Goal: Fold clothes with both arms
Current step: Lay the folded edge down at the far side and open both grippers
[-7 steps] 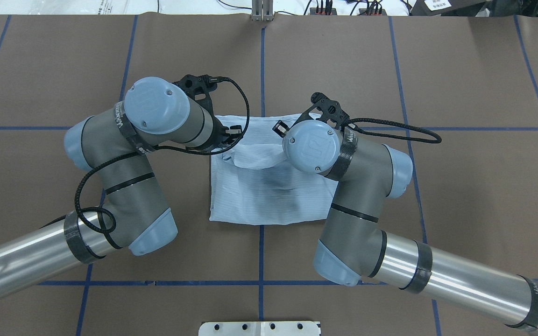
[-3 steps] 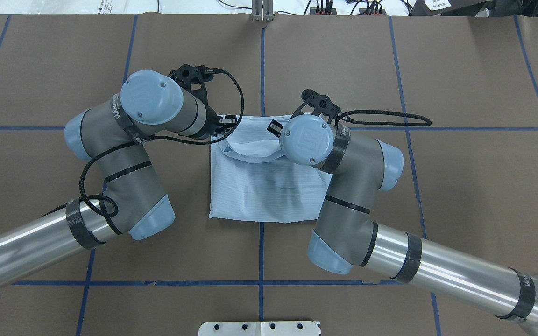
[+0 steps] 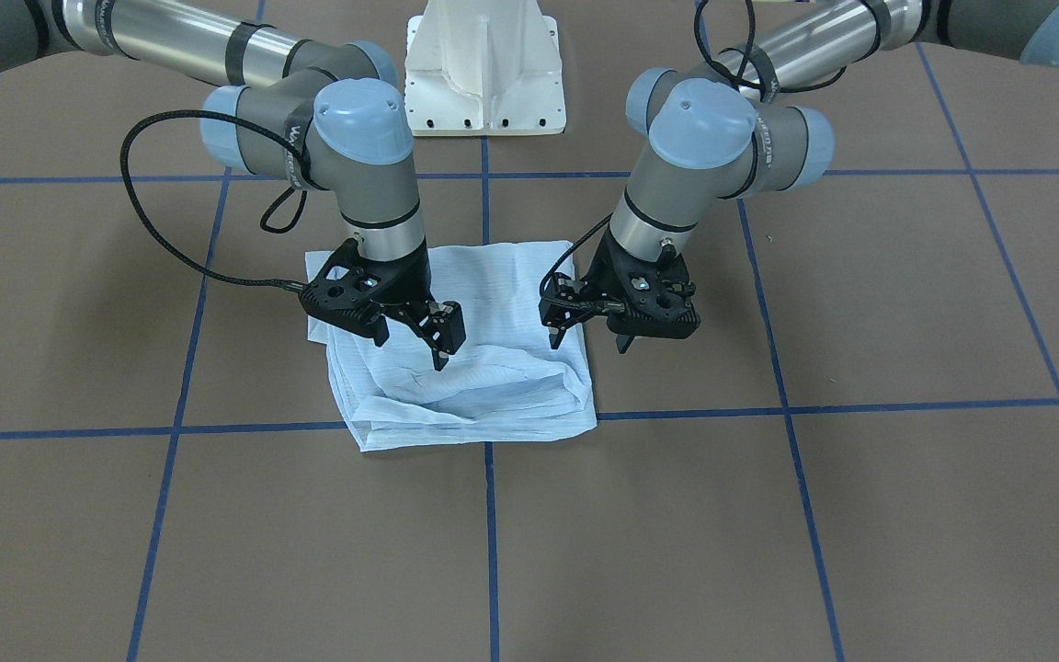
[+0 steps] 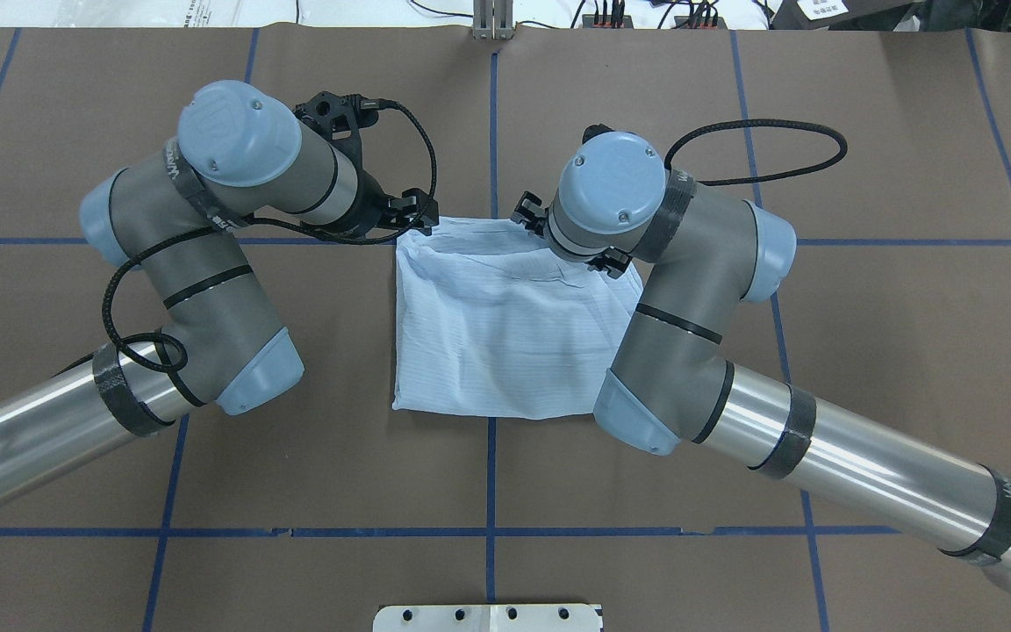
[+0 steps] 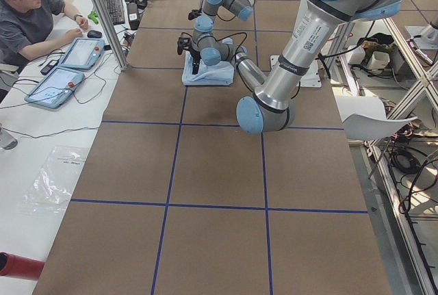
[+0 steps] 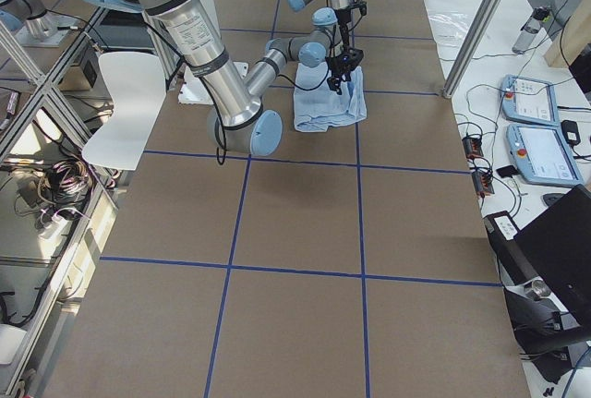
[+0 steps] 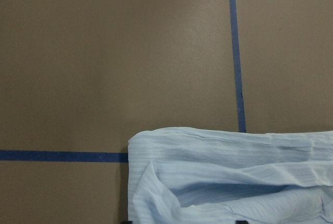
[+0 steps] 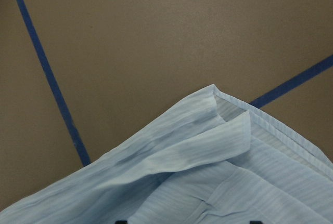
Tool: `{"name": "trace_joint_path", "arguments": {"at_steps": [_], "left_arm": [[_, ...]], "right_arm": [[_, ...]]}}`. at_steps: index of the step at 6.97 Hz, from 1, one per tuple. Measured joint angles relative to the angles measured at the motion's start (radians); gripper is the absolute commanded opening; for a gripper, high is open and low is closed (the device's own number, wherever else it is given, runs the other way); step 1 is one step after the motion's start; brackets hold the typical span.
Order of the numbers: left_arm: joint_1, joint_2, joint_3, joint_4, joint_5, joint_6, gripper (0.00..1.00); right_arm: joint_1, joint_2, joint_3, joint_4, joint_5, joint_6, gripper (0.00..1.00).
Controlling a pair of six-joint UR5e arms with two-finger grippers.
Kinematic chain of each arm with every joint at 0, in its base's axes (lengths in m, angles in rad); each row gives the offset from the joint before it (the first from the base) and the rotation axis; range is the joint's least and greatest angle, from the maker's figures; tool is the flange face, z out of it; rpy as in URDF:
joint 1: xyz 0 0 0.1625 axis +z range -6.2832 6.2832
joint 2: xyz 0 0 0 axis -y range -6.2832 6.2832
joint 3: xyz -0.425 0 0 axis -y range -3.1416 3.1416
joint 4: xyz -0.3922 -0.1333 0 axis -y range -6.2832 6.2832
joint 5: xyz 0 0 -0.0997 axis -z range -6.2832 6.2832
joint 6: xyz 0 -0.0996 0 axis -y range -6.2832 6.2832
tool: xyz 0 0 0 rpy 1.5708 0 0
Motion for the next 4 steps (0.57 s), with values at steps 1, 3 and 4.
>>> {"name": "trace_joint_path", "arguments": {"at_steps": [1, 3, 4], "left_arm": [[0.031, 0.004, 0.005, 0.002, 0.016, 0.001, 1.0], [0.086, -0.004, 0.025, 0.002, 0.067, -0.001, 1.0], [0.093, -0.009, 0.03, 0.0, 0.087, -0.001, 1.0]], "right_arm": [[0.004, -0.008, 0.004, -0.001, 0.009, -0.015, 1.0], [0.006, -0.025, 0.018, 0.001, 0.013, -0.024, 1.0], [0.003, -0.027, 0.018, 0.004, 0.007, -0.031, 1.0]]}}
